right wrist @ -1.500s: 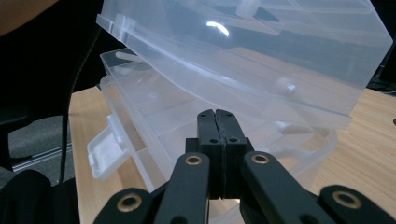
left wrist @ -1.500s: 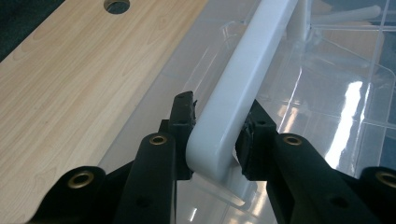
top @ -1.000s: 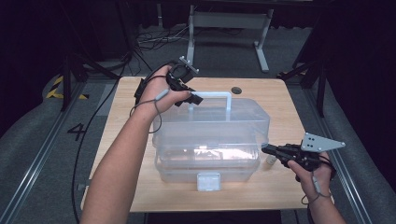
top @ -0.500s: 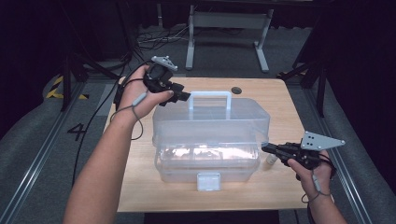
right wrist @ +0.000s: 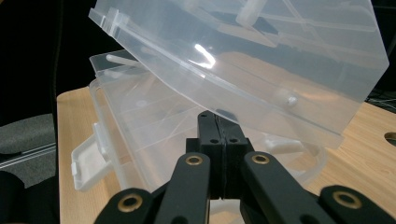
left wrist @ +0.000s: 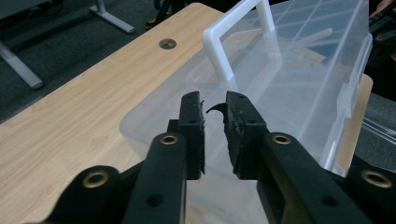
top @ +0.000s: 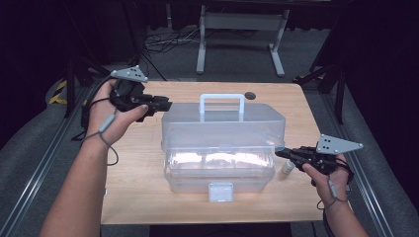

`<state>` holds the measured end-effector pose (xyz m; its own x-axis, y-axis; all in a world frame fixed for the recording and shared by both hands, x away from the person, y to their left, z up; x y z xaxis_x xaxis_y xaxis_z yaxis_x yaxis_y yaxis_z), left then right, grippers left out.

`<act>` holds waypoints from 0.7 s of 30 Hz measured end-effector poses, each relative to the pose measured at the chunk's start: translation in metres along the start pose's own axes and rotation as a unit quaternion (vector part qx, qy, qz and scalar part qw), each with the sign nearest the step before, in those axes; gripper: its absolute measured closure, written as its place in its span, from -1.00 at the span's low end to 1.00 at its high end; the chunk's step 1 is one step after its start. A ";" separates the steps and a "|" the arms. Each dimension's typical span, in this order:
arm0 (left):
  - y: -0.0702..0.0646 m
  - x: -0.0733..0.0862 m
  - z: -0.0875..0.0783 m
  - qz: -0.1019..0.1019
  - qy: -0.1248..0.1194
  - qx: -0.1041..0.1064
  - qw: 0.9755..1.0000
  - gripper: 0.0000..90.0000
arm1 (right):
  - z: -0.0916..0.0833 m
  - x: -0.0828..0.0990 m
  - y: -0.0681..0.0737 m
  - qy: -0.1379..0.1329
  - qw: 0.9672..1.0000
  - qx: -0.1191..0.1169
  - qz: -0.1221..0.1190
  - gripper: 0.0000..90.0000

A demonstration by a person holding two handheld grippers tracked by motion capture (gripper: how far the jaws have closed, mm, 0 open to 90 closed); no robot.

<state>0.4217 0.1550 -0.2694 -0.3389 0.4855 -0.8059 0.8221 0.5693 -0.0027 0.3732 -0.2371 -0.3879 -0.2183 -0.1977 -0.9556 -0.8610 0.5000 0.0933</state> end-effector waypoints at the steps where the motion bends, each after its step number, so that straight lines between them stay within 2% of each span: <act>1: -0.001 0.004 -0.005 -0.003 -0.004 -0.001 1.000 0.80 | 0.000 0.000 0.000 0.000 1.000 0.000 0.001 1.00; 3: -0.001 0.007 -0.008 0.000 -0.004 -0.003 1.000 0.90 | 0.001 -0.001 -0.001 -0.001 1.000 -0.002 0.001 1.00; 6: -0.004 0.019 -0.019 -0.003 -0.013 -0.003 1.000 0.98 | 0.001 -0.003 -0.002 -0.003 1.000 -0.001 0.000 1.00; 12: -0.007 0.038 -0.029 -0.009 -0.028 -0.010 1.000 1.00 | 0.002 -0.006 -0.003 -0.007 1.000 0.003 0.002 1.00; 17: -0.013 0.054 -0.031 -0.017 -0.033 -0.005 0.999 1.00 | 0.003 -0.008 -0.004 -0.010 1.000 0.007 0.002 1.00; 21: -0.023 0.073 -0.028 -0.013 -0.034 0.003 0.999 1.00 | 0.003 -0.008 -0.004 -0.009 1.000 0.008 0.003 1.00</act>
<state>0.3650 0.1962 -0.3117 -0.3296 0.4242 -0.8434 0.8156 0.5779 -0.0281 0.3800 -0.2351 -0.3810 -0.2142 -0.1795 -0.9601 -0.8524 0.5144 0.0940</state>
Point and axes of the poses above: each handheld gripper's, and its own axes: z roughly forward along the jaws, x roughly out of its underside, y roughly to its left, the point moved 7 cm from there along z, roughly forward along the jaws, and after that the axes turned 4 degrees about z, right-handed, at the moved point
